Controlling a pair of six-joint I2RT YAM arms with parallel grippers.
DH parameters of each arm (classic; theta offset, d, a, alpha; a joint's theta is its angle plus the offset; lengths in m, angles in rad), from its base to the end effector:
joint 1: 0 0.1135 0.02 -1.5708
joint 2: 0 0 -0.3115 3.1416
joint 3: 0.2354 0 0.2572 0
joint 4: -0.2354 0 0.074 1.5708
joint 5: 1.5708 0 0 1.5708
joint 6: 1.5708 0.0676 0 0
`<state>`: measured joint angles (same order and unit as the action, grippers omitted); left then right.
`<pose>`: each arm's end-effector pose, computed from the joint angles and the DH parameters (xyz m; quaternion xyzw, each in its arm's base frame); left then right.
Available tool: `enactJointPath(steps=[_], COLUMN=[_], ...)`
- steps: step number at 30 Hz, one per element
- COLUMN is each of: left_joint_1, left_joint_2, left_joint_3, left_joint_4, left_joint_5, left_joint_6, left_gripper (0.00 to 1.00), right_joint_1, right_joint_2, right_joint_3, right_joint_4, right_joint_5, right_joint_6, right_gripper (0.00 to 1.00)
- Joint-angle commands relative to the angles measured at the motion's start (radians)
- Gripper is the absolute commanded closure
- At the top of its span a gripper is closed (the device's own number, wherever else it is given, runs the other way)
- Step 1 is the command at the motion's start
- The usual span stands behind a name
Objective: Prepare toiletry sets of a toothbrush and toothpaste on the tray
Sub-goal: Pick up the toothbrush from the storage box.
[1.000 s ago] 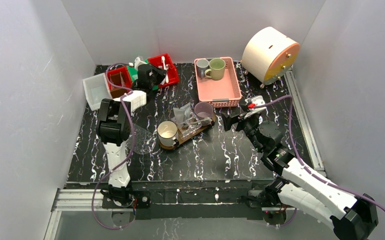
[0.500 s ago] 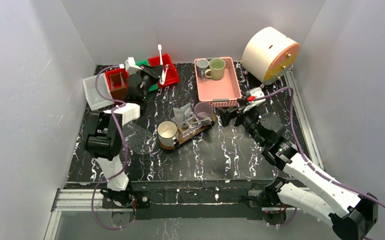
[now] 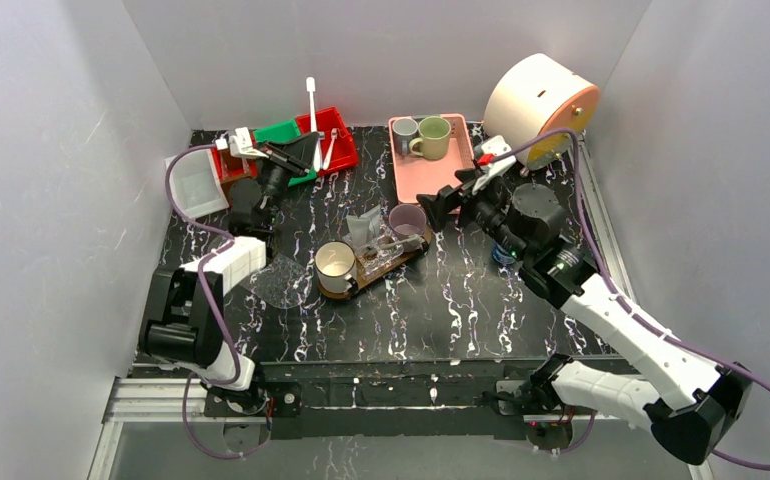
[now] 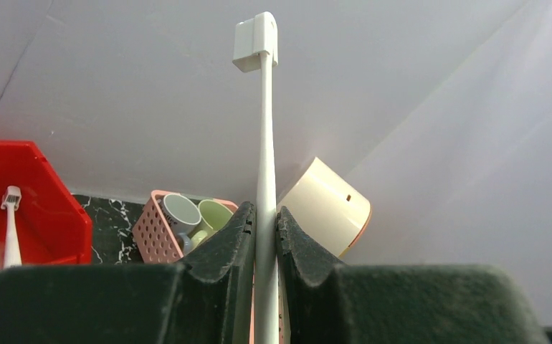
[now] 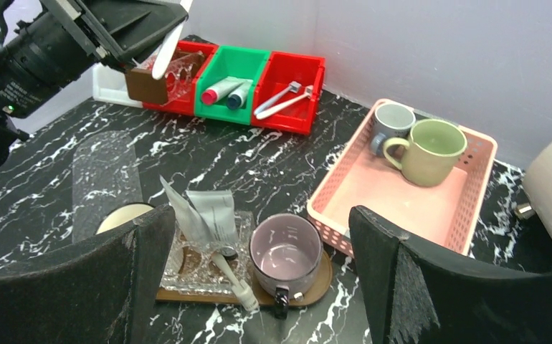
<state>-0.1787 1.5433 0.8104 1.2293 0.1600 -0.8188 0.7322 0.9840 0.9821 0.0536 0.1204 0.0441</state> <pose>0.3535 -0.0748 0.3692 -0.0953 0.5058 -0.4456 0.7325 0.1829 0.1535 0.4397 -0.1908 0.6618 0.2356 0.6857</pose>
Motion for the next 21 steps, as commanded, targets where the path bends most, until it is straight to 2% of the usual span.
enactJointPath(steps=[1,9,21], left_joint_1=[-0.001,-0.054,-0.249], left_joint_2=[-0.086,-0.206,-0.353], left_joint_3=[-0.048,-0.129,-0.238], left_joint_4=[0.085,0.088,0.084], left_joint_5=[0.031,0.06,0.032], left_joint_6=[0.077,0.287,0.707], left_gripper=[1.0,1.0,1.0], right_joint_1=[-0.005,-0.005,-0.005], right_joint_2=[0.053,0.162,0.254], right_joint_3=[0.112,0.265,0.379], right_joint_4=[-0.022,-0.015,0.084], right_joint_5=[-0.077,-0.174,-0.222], right_joint_6=[-0.025,0.032,0.175], right_gripper=[0.01,0.01,0.03])
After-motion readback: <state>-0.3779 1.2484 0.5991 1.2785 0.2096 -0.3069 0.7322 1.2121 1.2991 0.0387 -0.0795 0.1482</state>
